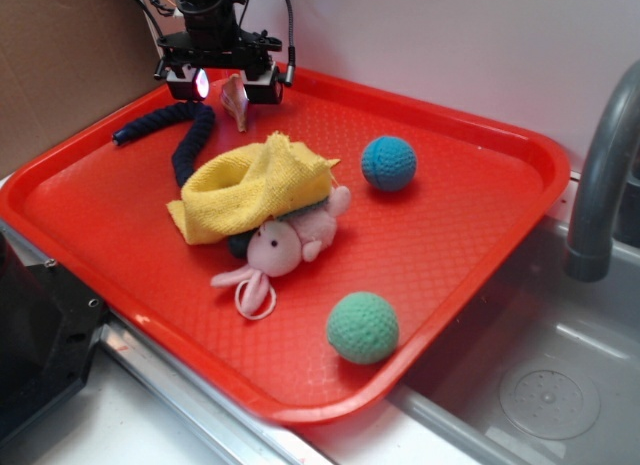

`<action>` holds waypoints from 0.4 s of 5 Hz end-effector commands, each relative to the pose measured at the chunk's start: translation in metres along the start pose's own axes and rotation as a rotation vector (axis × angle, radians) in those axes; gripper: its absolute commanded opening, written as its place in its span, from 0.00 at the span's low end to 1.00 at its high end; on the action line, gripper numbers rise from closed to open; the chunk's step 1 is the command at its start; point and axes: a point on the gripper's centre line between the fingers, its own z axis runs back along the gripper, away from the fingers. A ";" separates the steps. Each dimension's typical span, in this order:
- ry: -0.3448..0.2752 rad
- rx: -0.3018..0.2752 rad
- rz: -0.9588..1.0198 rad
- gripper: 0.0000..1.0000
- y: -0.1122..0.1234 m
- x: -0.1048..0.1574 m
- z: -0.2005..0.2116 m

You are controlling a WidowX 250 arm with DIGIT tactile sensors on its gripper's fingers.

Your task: Grab the shell.

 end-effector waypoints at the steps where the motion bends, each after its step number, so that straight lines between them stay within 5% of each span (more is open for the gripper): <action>1: -0.028 -0.055 -0.083 1.00 -0.006 0.003 0.010; 2: 0.000 -0.048 -0.110 1.00 0.004 -0.011 -0.003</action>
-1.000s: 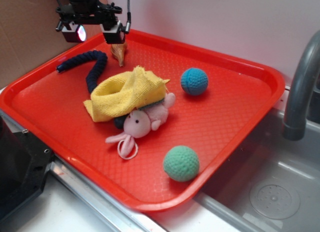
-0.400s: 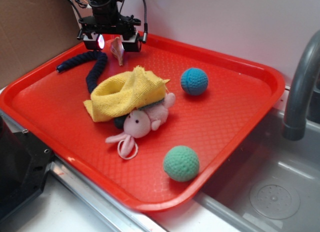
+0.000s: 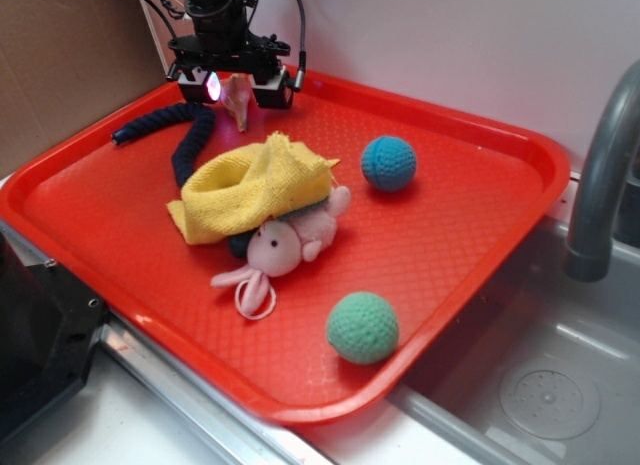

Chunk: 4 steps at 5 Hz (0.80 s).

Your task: Grab the shell.

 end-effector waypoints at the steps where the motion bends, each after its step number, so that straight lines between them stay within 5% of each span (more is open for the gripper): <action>1: 0.014 0.007 -0.022 0.00 0.015 -0.012 0.002; 3: 0.028 -0.040 -0.085 0.00 0.020 -0.027 0.036; 4: 0.043 -0.124 -0.176 0.00 0.015 -0.034 0.090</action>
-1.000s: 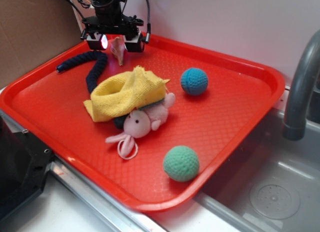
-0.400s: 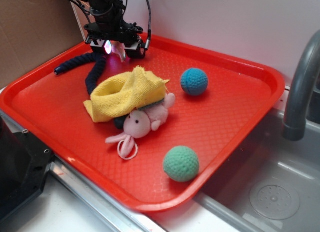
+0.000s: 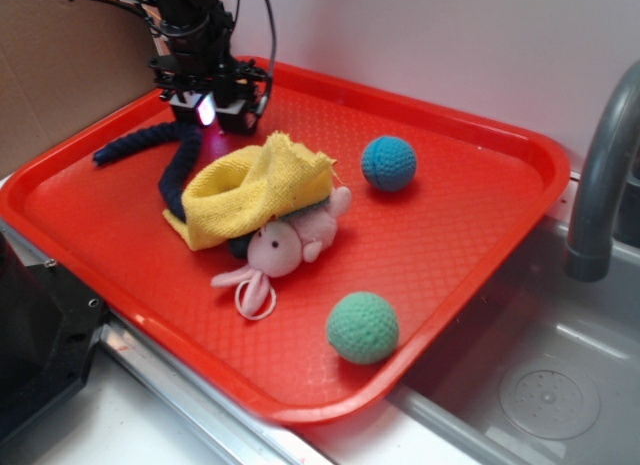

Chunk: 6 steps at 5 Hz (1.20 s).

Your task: Grab the shell.

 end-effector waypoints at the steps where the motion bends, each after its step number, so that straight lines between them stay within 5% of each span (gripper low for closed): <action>1: -0.049 -0.153 -0.178 0.00 -0.009 -0.009 0.118; 2: 0.032 -0.155 -0.212 0.00 -0.016 -0.006 0.136; 3: -0.016 -0.138 -0.207 0.75 -0.007 0.000 0.129; 4: -0.065 -0.094 -0.257 1.00 0.013 0.023 0.083; 6: -0.166 -0.029 -0.084 1.00 0.014 0.059 0.028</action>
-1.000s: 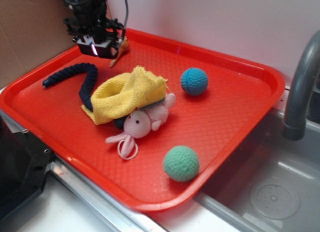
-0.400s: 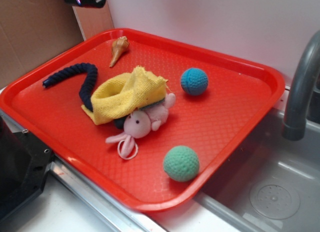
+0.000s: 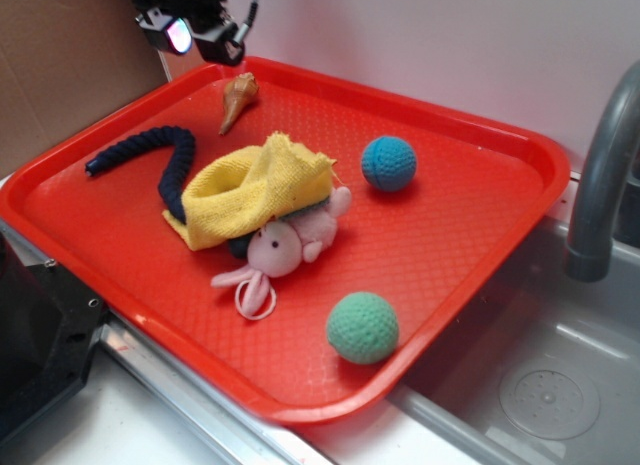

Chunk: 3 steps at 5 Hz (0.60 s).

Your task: Grab the shell.

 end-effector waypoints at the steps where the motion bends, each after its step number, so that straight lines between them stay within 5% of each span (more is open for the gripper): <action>1: -0.080 0.060 0.038 1.00 0.006 0.029 -0.021; 3: -0.058 0.065 0.023 1.00 -0.001 0.039 -0.048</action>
